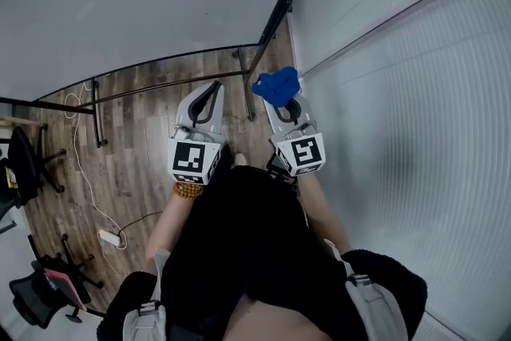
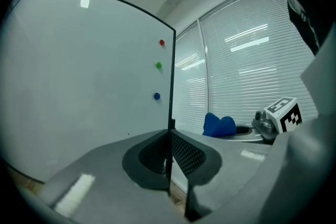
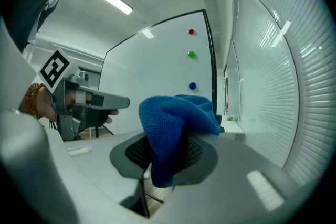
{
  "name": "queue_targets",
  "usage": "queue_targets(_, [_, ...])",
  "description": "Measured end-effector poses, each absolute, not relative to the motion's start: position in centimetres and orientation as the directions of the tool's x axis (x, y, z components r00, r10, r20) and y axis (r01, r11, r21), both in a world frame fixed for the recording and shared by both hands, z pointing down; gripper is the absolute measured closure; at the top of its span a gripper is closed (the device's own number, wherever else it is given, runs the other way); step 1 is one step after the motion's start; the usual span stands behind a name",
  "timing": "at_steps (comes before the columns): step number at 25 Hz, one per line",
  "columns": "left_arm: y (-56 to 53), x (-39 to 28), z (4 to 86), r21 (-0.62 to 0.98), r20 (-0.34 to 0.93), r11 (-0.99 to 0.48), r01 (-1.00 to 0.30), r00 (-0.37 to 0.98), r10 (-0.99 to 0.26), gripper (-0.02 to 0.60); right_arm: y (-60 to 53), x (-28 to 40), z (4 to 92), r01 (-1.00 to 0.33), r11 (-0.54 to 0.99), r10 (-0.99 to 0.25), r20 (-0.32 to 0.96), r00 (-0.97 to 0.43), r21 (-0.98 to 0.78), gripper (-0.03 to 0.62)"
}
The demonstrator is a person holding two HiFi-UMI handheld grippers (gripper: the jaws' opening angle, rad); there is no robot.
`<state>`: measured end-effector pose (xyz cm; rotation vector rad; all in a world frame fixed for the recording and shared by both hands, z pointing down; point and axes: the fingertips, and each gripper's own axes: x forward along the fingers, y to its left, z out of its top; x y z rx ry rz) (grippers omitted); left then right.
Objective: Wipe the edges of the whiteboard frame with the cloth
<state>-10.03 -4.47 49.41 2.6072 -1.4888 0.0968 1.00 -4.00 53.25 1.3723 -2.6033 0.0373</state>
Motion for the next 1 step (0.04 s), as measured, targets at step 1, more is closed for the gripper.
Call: queue_targets(1, [-3.56,-9.33,49.3,0.088,0.127,-0.498,-0.863,0.505,-0.853,0.581,-3.19,1.44,52.52,-0.817,0.572,-0.815,0.168,-0.555,0.074,0.493])
